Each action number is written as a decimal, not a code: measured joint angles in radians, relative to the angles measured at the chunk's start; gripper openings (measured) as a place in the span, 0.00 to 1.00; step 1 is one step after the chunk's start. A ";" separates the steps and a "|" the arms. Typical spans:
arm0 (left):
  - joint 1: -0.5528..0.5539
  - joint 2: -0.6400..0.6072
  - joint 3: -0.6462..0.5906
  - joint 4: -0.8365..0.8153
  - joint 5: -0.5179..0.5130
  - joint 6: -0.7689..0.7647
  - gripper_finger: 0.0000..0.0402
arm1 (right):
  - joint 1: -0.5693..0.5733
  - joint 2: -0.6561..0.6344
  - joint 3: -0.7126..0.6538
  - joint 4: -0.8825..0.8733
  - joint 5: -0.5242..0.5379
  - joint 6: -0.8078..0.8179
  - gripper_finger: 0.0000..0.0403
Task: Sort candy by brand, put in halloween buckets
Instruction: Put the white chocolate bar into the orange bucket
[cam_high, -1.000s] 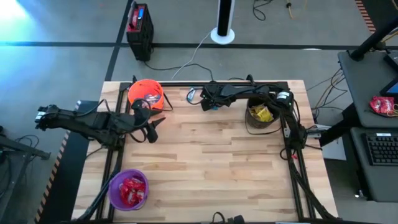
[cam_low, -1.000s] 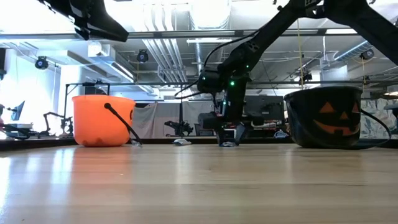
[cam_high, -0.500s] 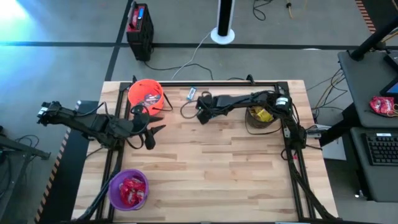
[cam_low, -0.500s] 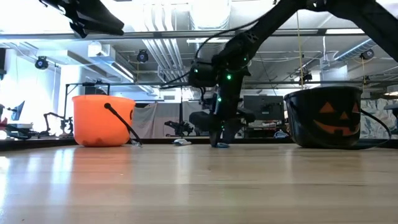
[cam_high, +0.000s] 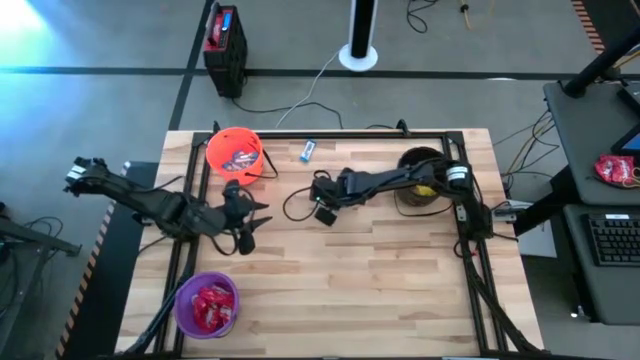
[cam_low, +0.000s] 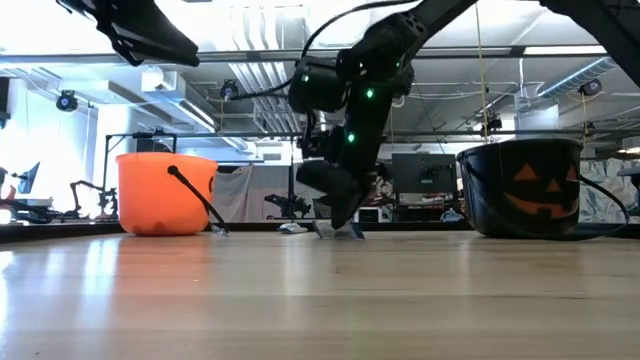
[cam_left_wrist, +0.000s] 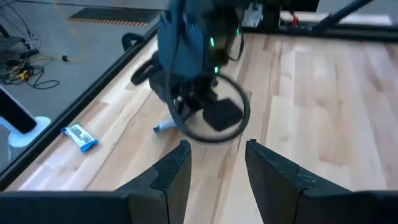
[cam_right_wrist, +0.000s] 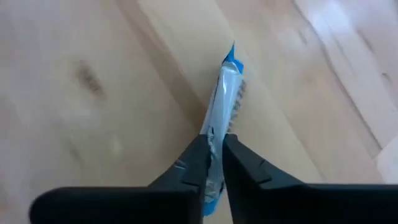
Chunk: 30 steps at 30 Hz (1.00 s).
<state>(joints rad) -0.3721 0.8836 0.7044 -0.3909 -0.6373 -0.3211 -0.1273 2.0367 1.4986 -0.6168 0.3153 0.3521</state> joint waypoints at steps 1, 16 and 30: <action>0.000 0.011 0.000 0.000 0.000 0.005 0.34 | 0.003 -0.013 -0.001 -0.001 -0.008 -0.018 0.07; 0.000 0.215 -0.002 0.091 0.028 0.104 0.34 | 0.122 -0.260 -0.105 0.252 -0.262 -0.298 0.02; -0.007 0.259 -0.002 0.168 0.137 0.126 0.46 | 0.258 -0.266 -0.169 0.476 -0.059 -0.569 0.02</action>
<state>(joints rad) -0.3793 1.1423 0.7025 -0.2231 -0.4999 -0.1949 0.1302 1.7710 1.3300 -0.1406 0.2560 -0.2165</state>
